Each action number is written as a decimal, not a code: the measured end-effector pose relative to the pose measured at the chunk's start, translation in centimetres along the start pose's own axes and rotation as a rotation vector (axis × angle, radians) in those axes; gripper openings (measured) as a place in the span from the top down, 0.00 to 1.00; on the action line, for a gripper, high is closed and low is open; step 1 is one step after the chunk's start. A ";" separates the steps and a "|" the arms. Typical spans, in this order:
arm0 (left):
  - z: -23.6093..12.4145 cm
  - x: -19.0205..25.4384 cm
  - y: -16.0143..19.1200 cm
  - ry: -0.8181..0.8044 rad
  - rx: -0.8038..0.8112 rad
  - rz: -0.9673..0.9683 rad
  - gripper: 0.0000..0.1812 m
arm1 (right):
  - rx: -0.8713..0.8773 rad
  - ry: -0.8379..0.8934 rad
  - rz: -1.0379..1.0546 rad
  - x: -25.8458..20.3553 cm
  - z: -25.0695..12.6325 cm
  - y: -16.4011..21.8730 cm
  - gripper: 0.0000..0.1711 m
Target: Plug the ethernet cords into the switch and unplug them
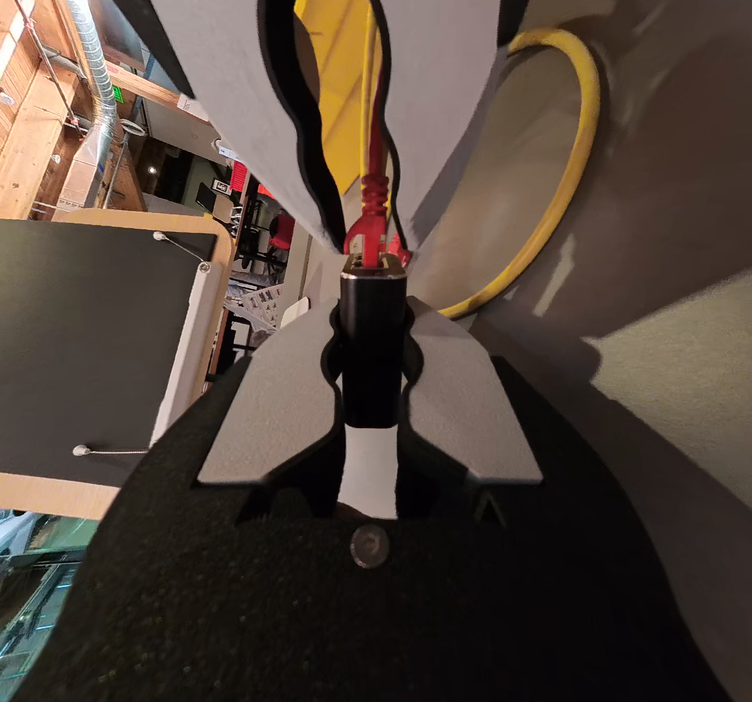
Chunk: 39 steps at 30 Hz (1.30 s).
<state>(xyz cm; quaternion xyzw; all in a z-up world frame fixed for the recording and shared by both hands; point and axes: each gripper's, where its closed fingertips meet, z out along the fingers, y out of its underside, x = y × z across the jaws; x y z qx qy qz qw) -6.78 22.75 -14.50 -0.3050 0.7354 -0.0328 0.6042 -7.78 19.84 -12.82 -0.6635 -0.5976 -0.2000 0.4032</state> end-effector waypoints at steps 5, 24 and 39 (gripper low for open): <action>-0.2 -0.5 0.1 -0.003 -0.015 -0.049 0.86 | 0.020 -0.002 0.024 0.0 0.1 -0.2 0.86; 0.0 -0.1 0.4 -0.049 -0.062 0.016 0.86 | 0.040 -0.029 0.270 -0.5 -0.4 0.1 0.85; -1.2 -1.2 0.0 -0.193 -0.103 0.191 0.86 | 0.149 -0.147 0.775 -1.2 -1.6 0.8 0.94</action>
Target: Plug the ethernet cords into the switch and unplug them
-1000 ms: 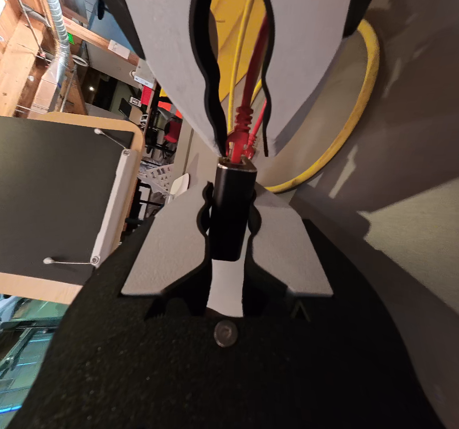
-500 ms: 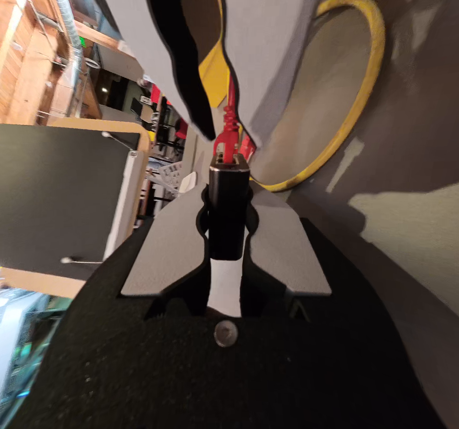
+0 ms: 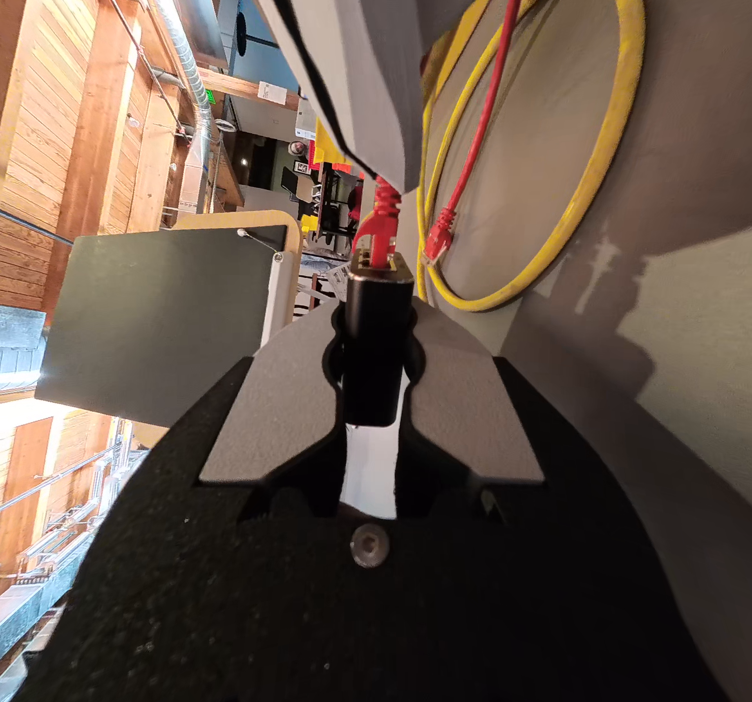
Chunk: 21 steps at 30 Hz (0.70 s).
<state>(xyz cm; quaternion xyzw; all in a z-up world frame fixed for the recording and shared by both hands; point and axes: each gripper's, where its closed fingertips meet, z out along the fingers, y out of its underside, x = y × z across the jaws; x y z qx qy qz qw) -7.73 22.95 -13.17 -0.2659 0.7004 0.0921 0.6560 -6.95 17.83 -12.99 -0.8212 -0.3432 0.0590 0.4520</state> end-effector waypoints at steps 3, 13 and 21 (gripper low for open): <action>0.3 0.1 0.4 0.013 -0.021 -0.038 0.86 | 0.006 -0.022 0.101 0.3 0.2 0.1 0.95; 0.2 -0.8 0.5 -0.075 -0.039 0.081 0.86 | 0.020 -0.168 0.388 0.0 -0.6 0.1 0.96; -0.2 -3.1 2.0 -0.180 -0.125 0.066 0.87 | 0.368 -0.240 0.989 -2.6 -2.4 -3.1 0.78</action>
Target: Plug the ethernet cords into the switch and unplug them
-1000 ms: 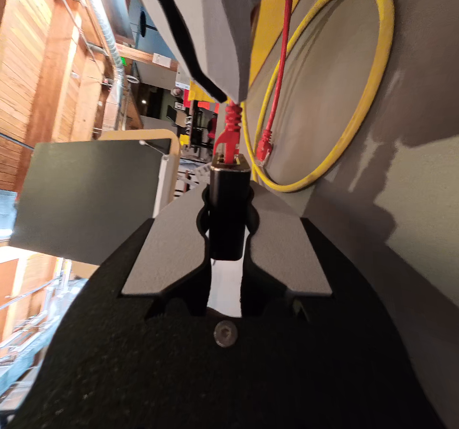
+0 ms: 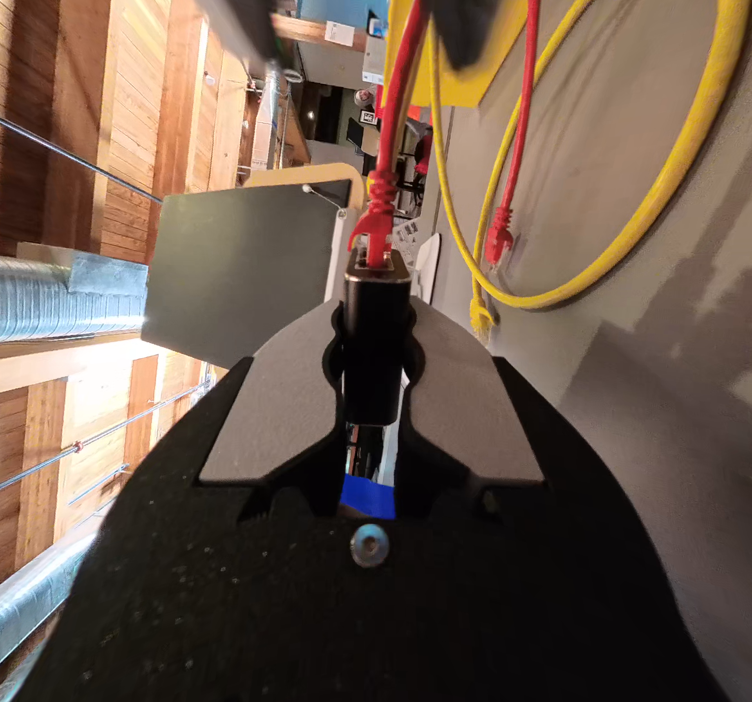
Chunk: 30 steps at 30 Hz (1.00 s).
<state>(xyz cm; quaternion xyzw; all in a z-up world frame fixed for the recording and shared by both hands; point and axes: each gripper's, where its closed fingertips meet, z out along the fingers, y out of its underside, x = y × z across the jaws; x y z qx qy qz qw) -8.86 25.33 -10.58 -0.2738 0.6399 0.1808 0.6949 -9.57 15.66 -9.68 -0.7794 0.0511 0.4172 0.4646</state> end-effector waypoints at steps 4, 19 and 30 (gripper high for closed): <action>-0.7 0.2 -1.8 -0.015 0.047 0.032 0.87 | 0.122 -0.162 0.370 1.0 2.2 0.4 0.73; -0.9 1.0 -2.8 -0.006 0.060 0.073 0.87 | 0.200 -0.236 0.551 2.7 2.5 -1.6 0.91; -0.8 1.7 -3.0 0.007 0.047 0.105 0.87 | 0.170 -0.222 0.547 3.2 2.5 -0.7 0.92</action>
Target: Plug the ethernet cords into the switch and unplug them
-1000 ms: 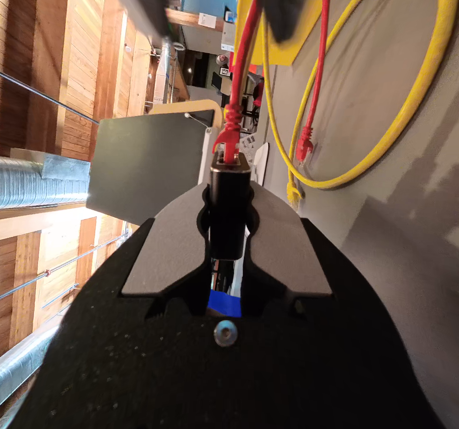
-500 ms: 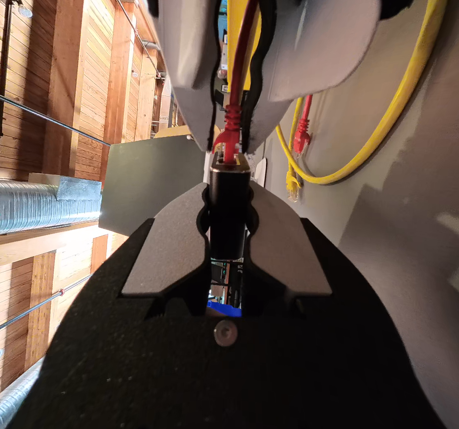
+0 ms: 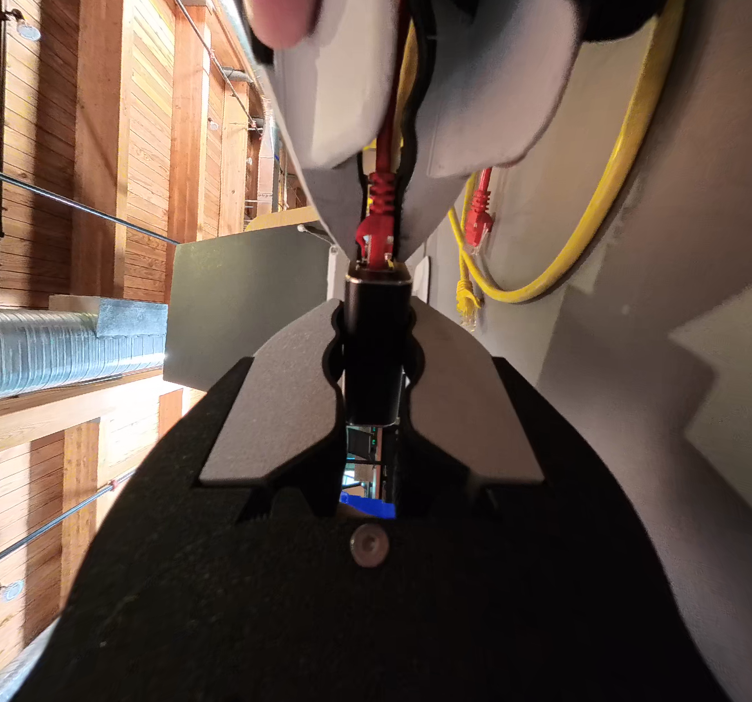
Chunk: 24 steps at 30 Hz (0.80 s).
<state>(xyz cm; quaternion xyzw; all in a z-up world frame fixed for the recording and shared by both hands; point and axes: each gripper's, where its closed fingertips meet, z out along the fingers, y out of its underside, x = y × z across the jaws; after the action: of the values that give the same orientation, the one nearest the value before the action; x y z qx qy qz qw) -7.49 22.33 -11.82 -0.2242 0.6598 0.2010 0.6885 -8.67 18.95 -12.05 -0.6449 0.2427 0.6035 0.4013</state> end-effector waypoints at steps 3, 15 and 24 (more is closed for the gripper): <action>0.0 0.1 0.0 0.007 0.006 -0.011 0.86 | -0.003 -0.003 0.010 0.0 0.0 0.0 0.92; 0.8 -3.3 4.6 -0.090 -0.159 -0.107 0.87 | 0.054 0.046 -0.077 -0.5 -3.2 -1.0 0.92; 1.6 -0.8 5.5 0.029 -0.235 -0.166 0.87 | -0.015 0.019 -0.025 -1.5 -2.7 2.0 0.93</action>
<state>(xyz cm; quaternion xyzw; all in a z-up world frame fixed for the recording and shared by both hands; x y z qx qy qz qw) -9.35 27.77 -11.16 -0.3598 0.6207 0.2158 0.6623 -8.88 15.41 -11.18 -0.6566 0.2341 0.5939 0.4017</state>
